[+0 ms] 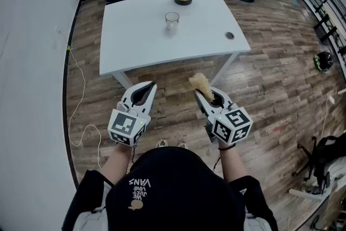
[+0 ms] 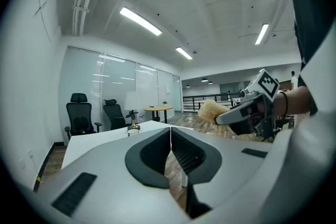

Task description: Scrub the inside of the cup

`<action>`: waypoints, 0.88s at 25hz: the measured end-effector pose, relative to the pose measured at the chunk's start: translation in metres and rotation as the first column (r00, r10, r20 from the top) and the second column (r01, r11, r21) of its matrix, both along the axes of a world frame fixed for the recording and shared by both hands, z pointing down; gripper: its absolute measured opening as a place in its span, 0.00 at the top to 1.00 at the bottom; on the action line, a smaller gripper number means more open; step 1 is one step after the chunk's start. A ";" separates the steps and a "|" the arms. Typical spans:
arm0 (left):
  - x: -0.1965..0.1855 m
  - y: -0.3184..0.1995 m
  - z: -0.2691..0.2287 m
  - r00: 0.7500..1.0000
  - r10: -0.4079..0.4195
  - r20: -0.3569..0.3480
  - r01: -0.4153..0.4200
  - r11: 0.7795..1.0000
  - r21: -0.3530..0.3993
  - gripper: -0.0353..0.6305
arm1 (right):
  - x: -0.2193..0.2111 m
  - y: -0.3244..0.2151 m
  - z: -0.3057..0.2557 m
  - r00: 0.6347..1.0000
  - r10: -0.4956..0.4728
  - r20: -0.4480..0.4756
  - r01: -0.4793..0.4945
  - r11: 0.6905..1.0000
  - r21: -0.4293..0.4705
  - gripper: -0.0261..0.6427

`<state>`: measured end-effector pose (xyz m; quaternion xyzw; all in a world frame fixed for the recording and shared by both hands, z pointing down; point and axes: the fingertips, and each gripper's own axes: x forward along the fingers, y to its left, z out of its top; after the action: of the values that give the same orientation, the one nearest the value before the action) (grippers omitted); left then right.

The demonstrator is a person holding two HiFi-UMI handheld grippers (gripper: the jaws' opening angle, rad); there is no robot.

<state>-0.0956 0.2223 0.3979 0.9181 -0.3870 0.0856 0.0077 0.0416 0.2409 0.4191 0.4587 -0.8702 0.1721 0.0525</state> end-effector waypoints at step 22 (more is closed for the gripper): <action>0.009 -0.002 0.000 0.996 -0.088 -0.008 0.089 0.995 0.038 0.93 | 0.022 -0.003 0.004 0.992 -0.089 0.089 0.088 0.996 0.007 0.81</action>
<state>-0.0863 0.2204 0.3976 0.9003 -0.4288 0.0748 -0.0048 0.0632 0.2376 0.4228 0.4116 -0.8914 0.1885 0.0205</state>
